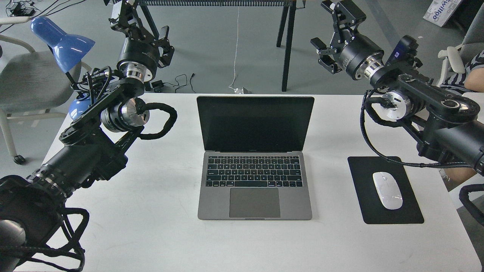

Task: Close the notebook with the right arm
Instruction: 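Swing the right gripper over the top edge of the laptop screen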

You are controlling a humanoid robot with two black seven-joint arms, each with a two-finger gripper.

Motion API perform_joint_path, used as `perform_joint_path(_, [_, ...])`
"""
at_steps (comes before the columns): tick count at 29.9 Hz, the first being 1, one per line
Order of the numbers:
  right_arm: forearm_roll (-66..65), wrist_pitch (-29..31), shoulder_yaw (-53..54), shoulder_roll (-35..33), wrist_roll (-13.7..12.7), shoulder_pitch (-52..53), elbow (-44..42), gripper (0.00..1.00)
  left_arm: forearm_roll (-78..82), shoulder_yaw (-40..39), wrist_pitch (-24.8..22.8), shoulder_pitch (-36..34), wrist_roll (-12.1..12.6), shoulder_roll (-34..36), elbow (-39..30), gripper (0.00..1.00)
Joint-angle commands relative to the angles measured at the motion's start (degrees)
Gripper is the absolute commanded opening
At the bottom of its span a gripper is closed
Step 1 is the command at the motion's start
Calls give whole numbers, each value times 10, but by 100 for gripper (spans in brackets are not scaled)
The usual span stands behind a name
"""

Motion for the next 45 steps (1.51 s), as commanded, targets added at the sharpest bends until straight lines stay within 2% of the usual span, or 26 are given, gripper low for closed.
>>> perform_joint_path(1, [-2,-4,-84,6,-2,52,-28,100,0,0,0,0,0,0,0,100])
perform_joint_path(6, [-26,-5,-190,66,-5,94,-104,100,0,0,0,0,0,-1,0,100])
perform_joint_path(13, [-80,1,-286,178,-5,98,-241,100,-1,0,0,0,0,-1,0,100])
perform_joint_path(16, [-81,6,-318,200,-5,97,-281,100,-1,0,0,0,0,-1,0,100])
perform_joint_path(38, [-77,115,-337,200,-4,83,-276,100,-1,0,0,0,0,-1,0,100])
perform_joint_path(45, [-77,169,-339,200,-4,90,-273,100,-1,0,0,0,0,-1,0,100])
